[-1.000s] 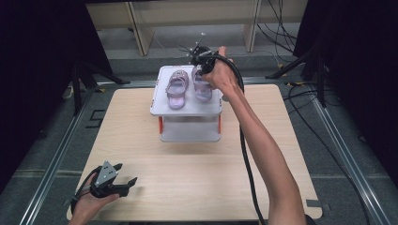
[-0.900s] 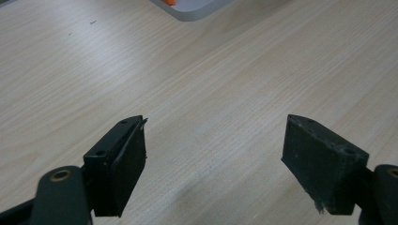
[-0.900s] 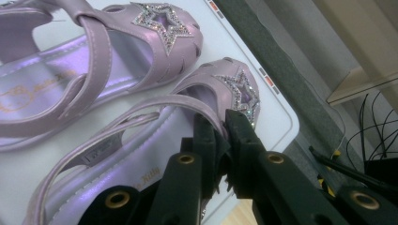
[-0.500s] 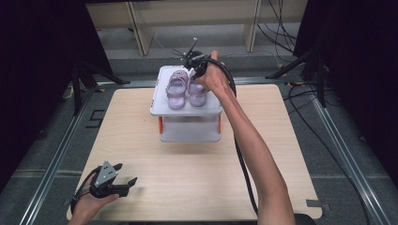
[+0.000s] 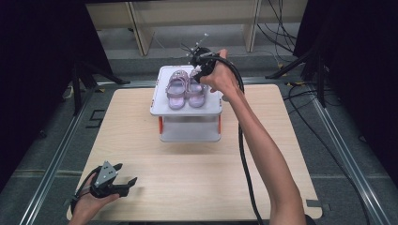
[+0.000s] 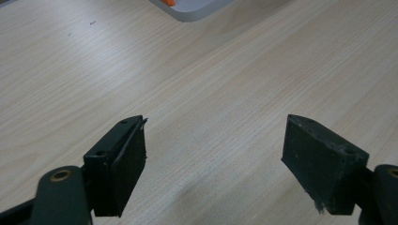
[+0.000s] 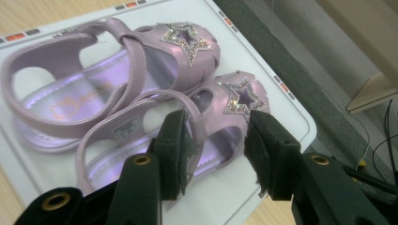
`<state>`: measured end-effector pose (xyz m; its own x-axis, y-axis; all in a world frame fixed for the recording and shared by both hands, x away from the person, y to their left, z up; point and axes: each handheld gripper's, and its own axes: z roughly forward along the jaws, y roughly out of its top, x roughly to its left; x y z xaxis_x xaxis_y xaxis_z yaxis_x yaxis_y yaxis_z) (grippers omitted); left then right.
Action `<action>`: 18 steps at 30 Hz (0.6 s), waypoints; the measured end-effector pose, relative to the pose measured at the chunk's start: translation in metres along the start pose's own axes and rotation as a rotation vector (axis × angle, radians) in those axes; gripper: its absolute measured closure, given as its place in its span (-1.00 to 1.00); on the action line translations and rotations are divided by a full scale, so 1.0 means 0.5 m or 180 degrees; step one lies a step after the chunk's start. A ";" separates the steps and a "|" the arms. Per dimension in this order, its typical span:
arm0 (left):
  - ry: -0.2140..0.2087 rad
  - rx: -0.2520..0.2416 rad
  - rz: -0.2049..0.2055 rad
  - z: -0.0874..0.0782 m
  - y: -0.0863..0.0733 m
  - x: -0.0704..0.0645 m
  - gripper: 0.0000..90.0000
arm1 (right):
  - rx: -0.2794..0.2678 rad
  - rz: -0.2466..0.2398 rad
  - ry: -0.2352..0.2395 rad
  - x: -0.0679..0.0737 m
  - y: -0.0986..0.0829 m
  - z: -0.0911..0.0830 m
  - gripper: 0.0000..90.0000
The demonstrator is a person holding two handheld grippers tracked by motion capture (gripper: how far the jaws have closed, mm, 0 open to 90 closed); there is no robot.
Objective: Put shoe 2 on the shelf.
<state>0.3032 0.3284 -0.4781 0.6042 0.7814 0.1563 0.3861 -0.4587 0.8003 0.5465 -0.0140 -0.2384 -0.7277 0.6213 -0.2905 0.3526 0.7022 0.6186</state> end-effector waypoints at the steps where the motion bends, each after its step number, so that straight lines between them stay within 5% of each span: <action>1: -0.0031 0.0011 0.0033 -0.001 0.001 0.001 -0.52 | 0.0000 0.0000 0.0000 0.000 0.000 0.000 0.26; 10: -0.0010 -0.0022 -0.0054 0.001 -0.002 -0.001 -0.52 | -0.0331 -0.0064 0.0171 0.045 -0.068 -0.075 0.14; 18: 0.0002 -0.0011 -0.0068 0.001 -0.002 -0.001 -0.52 | -0.0510 -0.0081 0.0425 0.096 -0.139 -0.089 0.12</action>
<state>0.3028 0.3282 -0.4793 0.5954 0.7912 0.1396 0.3964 -0.4404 0.8055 0.4607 -0.0484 -0.2627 -0.8103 0.5452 -0.2148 0.2429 0.6461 0.7236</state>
